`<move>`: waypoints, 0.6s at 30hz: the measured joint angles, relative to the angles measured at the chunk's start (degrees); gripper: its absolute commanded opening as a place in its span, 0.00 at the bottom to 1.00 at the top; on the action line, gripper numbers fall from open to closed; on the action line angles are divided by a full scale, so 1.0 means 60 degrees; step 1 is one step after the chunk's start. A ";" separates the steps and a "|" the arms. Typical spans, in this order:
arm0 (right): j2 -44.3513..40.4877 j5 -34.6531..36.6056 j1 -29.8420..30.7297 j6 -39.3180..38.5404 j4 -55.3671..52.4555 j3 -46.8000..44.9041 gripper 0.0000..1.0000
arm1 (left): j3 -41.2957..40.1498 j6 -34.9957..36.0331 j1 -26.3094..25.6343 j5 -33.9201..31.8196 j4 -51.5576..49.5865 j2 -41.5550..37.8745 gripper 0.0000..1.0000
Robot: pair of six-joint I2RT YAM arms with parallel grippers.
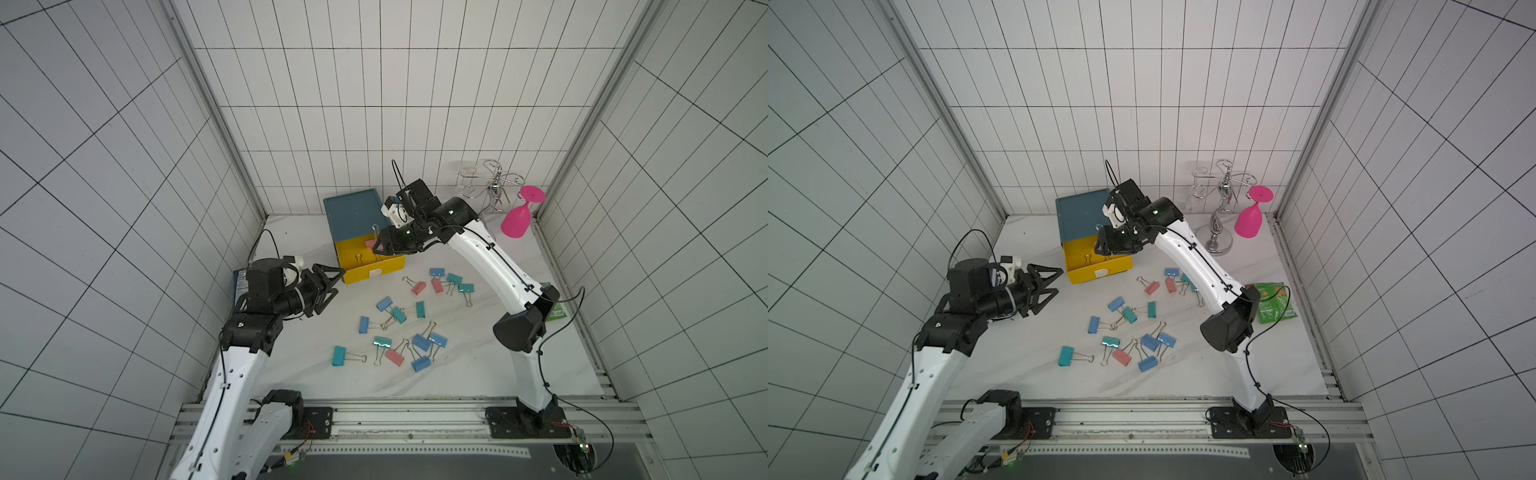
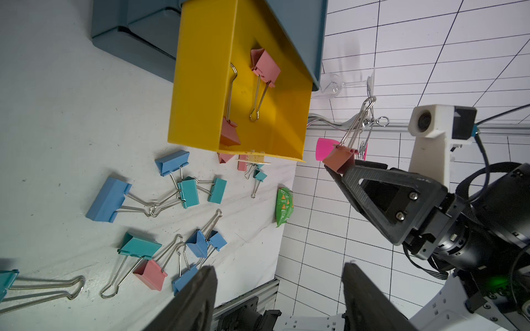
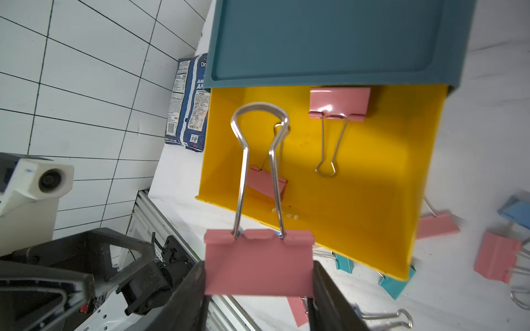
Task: Put the binder clips in the drawer according to color
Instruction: Place the binder clip in the drawer.
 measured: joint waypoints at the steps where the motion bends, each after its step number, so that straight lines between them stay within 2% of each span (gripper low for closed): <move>1: 0.0149 -0.0080 0.0029 0.0029 0.0011 0.0175 0.48 | -0.0040 -0.0018 0.0018 -0.0004 -0.0018 -0.0062 0.73; 5: 0.0535 -0.0433 0.0098 0.0208 0.0193 0.0543 0.52 | -0.0117 -0.0080 0.0109 0.0007 -0.0047 -0.0237 0.73; 9: 0.0659 -0.0670 0.0098 0.0463 0.0470 0.0652 0.71 | -0.0117 -0.0076 0.0175 0.0011 -0.0080 -0.0251 0.73; 12: 0.0769 -0.0765 0.0098 0.0594 0.0772 0.0878 0.79 | -0.0117 -0.0069 0.0193 0.0015 -0.0178 -0.0251 0.73; 15: 0.0769 -0.0823 0.0084 0.0645 0.1005 0.0962 0.82 | -0.0117 -0.0022 0.0197 0.0011 -0.0291 -0.0251 0.73; 18: 0.0732 -0.0845 0.0066 0.0670 0.1151 0.0965 0.80 | -0.0106 0.0106 0.0200 -0.0004 -0.0521 -0.0229 0.73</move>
